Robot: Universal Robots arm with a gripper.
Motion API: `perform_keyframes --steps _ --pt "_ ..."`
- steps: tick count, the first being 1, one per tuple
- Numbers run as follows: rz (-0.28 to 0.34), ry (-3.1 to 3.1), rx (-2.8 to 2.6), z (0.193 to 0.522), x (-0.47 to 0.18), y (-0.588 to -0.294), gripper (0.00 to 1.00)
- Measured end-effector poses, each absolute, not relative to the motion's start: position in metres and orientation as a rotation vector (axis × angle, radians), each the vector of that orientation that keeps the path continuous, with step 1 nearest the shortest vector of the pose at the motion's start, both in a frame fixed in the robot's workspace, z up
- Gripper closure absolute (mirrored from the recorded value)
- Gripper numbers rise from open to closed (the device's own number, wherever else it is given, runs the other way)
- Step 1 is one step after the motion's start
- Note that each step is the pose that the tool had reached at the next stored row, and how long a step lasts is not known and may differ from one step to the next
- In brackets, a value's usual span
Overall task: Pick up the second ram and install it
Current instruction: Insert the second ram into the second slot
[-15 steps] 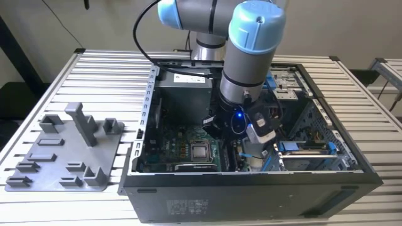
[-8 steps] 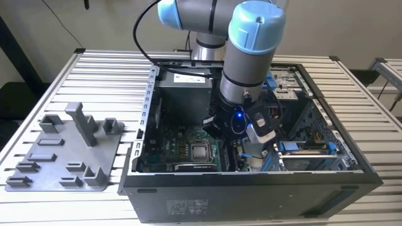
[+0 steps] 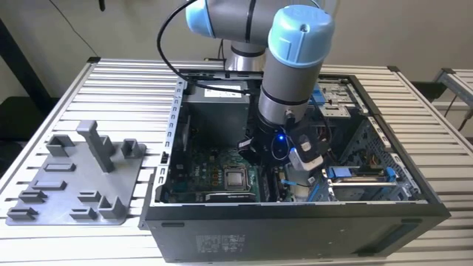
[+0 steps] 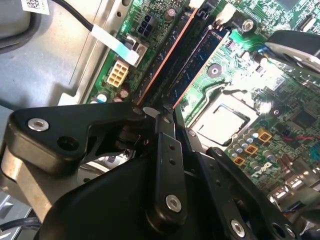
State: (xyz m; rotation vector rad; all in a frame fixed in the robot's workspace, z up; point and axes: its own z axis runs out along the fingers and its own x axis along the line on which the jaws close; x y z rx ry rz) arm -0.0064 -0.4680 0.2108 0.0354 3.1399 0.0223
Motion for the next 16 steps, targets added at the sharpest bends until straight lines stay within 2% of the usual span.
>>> perform_keyframes --steps 12,14,15,16 --pt "0.023 3.14 0.035 0.2099 -0.0064 -0.468 0.86" --pt "0.023 3.14 0.035 0.2097 -0.0064 -0.468 0.85" --pt "0.023 3.14 0.035 0.2097 -0.0061 -0.468 0.78" --pt "0.023 3.141 0.037 0.2098 -0.006 -0.468 0.78"
